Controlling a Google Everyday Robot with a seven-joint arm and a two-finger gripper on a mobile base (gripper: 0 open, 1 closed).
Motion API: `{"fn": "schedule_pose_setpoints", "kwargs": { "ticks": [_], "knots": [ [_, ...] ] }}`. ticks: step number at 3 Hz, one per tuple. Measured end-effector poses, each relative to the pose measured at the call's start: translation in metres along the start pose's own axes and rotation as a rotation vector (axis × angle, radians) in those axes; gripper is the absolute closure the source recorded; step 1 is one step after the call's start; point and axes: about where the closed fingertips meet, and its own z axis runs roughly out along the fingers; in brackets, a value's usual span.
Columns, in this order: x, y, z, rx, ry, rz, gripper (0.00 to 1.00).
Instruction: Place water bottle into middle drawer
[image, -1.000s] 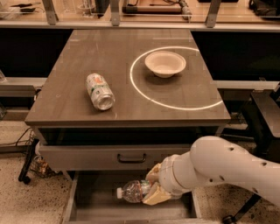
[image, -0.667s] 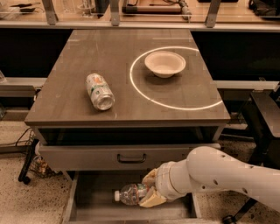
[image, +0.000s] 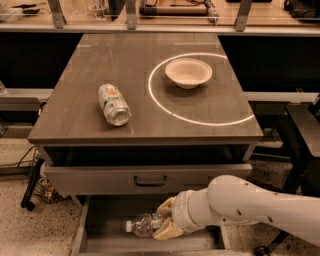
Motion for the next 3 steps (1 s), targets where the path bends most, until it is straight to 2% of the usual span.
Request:
{"fn": "schedule_pose_setpoints", "kwargs": {
  "ticks": [2,3],
  "knots": [
    [0.027,0.0,0.079,-0.009,-0.052,0.065,1.0],
    [0.037,-0.003,0.097,-0.003,-0.06,0.082,1.0]
  ]
}}
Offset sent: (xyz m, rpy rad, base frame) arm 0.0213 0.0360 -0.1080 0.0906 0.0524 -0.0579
